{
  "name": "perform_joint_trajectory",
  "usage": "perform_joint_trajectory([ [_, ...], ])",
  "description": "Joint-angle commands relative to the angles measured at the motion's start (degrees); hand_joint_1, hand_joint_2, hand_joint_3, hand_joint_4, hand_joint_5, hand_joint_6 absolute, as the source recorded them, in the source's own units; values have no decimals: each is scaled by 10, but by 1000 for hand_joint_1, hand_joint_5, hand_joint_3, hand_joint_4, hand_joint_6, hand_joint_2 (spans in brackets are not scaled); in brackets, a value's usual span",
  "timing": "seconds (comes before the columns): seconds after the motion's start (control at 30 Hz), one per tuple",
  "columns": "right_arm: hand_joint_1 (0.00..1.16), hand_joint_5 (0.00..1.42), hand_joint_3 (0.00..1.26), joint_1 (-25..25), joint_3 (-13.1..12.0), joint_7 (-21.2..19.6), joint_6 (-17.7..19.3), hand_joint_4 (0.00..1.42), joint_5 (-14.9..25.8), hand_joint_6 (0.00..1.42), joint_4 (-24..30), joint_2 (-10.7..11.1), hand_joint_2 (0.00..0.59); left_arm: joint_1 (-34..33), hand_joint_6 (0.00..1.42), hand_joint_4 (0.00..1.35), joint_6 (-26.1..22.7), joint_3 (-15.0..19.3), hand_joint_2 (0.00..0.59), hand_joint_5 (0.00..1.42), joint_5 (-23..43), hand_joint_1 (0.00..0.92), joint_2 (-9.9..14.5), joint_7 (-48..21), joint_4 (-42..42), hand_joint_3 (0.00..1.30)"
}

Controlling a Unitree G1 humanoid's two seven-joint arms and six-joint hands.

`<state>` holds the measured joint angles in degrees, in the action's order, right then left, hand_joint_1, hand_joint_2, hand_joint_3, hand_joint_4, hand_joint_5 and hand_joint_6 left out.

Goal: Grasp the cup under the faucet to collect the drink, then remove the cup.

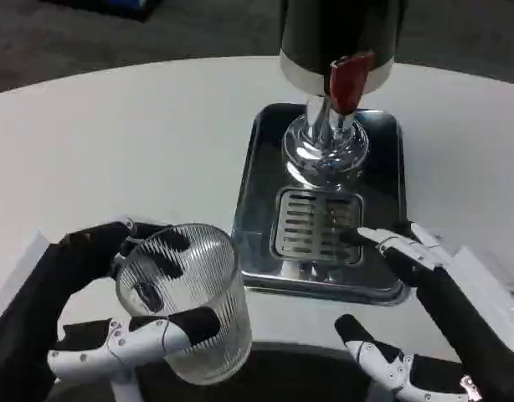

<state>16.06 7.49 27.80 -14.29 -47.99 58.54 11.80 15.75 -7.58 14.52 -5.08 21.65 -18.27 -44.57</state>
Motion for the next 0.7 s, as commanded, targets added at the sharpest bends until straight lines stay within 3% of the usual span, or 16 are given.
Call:
perform_joint_trajectory([
  [0.03,627,26,196,3,1,2,2,139,3,0,-4,-3,415,1,484,691,-2,3,0,752,5,643,4,-3,-11,653],
  [0.7,621,26,196,13,4,1,3,132,4,0,1,-6,414,1,484,691,-1,3,0,752,7,643,4,-3,-11,653],
])
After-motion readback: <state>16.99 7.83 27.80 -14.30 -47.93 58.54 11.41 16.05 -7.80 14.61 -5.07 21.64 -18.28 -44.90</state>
